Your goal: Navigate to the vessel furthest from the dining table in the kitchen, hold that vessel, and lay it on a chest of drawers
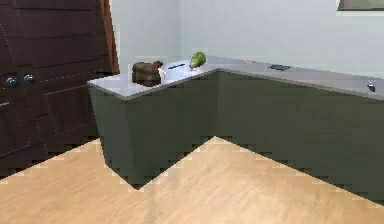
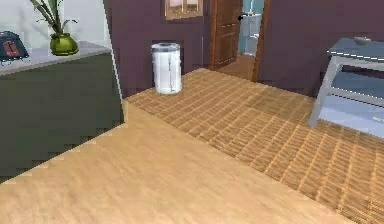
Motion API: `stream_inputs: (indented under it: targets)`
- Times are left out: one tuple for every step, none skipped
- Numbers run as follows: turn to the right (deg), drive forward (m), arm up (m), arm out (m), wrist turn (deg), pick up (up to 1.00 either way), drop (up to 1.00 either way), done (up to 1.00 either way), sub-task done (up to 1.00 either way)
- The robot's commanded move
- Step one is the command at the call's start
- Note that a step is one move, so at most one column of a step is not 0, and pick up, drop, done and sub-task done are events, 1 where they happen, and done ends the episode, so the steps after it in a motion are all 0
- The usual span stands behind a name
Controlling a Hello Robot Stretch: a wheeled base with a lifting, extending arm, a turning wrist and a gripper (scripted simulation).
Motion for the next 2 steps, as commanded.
stream_inputs:
  targets:
    - [0.0,0.95,0.0,0.0,0.0,0.0,0.0,0.0,0.0]
    - [-45.0,0.0,0.0,0.0,0.0,0.0,0.0,0.0,0.0]
